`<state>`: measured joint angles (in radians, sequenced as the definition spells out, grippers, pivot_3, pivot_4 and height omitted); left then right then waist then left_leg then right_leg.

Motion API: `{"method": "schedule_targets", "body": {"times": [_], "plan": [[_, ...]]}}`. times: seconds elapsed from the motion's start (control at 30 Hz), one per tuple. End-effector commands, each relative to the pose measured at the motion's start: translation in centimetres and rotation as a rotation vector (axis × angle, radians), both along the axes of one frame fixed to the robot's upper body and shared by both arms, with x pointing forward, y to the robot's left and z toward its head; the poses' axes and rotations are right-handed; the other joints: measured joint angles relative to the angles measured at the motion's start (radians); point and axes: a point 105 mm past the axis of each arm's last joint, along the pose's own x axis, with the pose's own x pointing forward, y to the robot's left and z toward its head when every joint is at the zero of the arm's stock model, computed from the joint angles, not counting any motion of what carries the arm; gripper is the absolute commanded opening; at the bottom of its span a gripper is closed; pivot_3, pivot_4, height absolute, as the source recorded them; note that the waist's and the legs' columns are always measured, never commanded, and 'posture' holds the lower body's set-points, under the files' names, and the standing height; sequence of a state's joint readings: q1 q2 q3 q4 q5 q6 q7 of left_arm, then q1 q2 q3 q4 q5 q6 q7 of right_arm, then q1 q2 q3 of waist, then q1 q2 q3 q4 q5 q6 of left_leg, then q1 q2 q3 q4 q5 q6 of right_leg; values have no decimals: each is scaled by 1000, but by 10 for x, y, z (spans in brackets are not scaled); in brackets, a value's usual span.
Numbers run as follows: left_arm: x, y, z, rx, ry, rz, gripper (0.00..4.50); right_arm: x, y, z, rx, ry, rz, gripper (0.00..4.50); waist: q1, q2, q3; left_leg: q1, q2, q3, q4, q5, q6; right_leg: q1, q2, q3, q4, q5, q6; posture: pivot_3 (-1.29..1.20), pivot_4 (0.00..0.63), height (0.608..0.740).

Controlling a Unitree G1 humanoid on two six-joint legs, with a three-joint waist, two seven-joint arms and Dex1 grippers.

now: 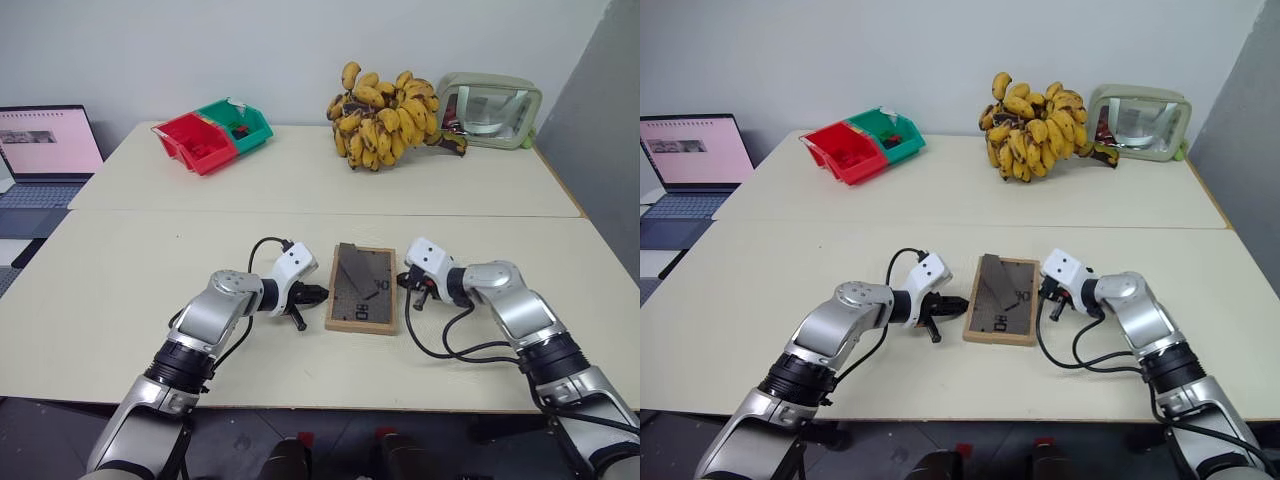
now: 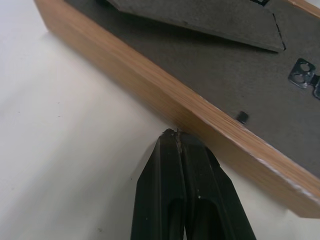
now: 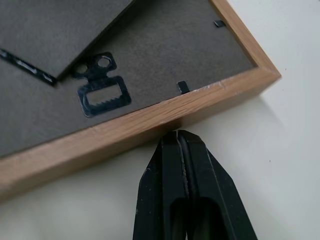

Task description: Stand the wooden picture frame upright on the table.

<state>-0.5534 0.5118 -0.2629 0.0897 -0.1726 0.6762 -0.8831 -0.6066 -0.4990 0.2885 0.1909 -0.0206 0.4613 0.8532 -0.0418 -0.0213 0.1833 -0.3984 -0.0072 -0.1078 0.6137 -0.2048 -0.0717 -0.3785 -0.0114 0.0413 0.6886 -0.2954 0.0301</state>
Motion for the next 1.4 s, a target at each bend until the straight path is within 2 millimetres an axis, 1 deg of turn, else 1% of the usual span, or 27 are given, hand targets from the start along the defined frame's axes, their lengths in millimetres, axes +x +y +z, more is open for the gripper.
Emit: {"method": "schedule_targets", "body": {"times": [0.03,0.17,0.27,0.43,0.53,0.67,0.83,0.9,0.97,1.03,1.13,1.27,1.4], "plan": [[-6,7,-2,16,14,23,0,-4,31,17,53,-51,85,33,-8,0,0,0,0,0,0,0,0,0,0,0,0,0,0,0,150,740],[-8,21,-2,41,16,82,0,-8,50,15,70,-46,126,33,-22,0,0,0,0,0,0,0,0,-1,3,0,1,0,0,0,150,740],[-13,31,-7,59,41,125,0,-11,60,14,80,-41,144,33,-27,0,0,1,1,1,-1,0,0,-1,5,1,1,0,0,0,150,740],[-17,52,-16,113,73,197,0,-15,69,12,81,-33,164,33,-34,0,0,1,1,0,-1,0,0,-2,7,1,2,0,0,0,150,740],[-17,65,-19,135,96,245,0,-13,68,12,75,-34,161,33,-34,0,0,1,1,0,-1,0,0,-2,7,1,2,0,0,0,150,740],[-21,79,-24,156,135,278,0,-9,61,13,62,-39,144,33,-40,0,0,2,1,1,-1,0,0,-1,7,1,3,0,0,0,150,740],[-39,103,-28,187,184,313,0,-7,51,13,58,-39,114,33,-49,0,0,4,3,2,-2,0,0,-1,7,3,3,0,-1,0,150,740],[-45,109,-28,188,191,328,0,-8,48,12,58,-38,106,33,-49,0,0,6,4,3,-4,0,0,-1,7,4,3,-1,-1,0,150,740],[-48,110,-27,189,185,338,0,-11,45,9,64,-27,99,33,-48,0,0,6,5,2,-4,0,0,-1,7,4,4,-2,-3,0,150,740],[-48,103,-24,167,176,336,0,-17,40,7,74,-4,96,33,-46,0,0,6,5,2,-4,0,0,-1,7,3,5,-3,-3,0,150,740],[-38,94,-17,130,141,347,0,-26,36,3,80,20,106,33,-42,1,0,6,4,1,-4,0,0,-1,7,3,5,-3,-3,0,150,740],[-17,89,-13,120,100,373,0,-26,50,10,157,36,93,33,-32,1,0,6,2,1,-4,0,0,0,7,2,6,-4,-2,0,150,740],[-4,83,-12,125,76,359,0,-24,60,13,174,26,90,33,-15,1,0,6,1,1,-3,0,0,0,7,1,7,-4,-1,0,150,740]]}}
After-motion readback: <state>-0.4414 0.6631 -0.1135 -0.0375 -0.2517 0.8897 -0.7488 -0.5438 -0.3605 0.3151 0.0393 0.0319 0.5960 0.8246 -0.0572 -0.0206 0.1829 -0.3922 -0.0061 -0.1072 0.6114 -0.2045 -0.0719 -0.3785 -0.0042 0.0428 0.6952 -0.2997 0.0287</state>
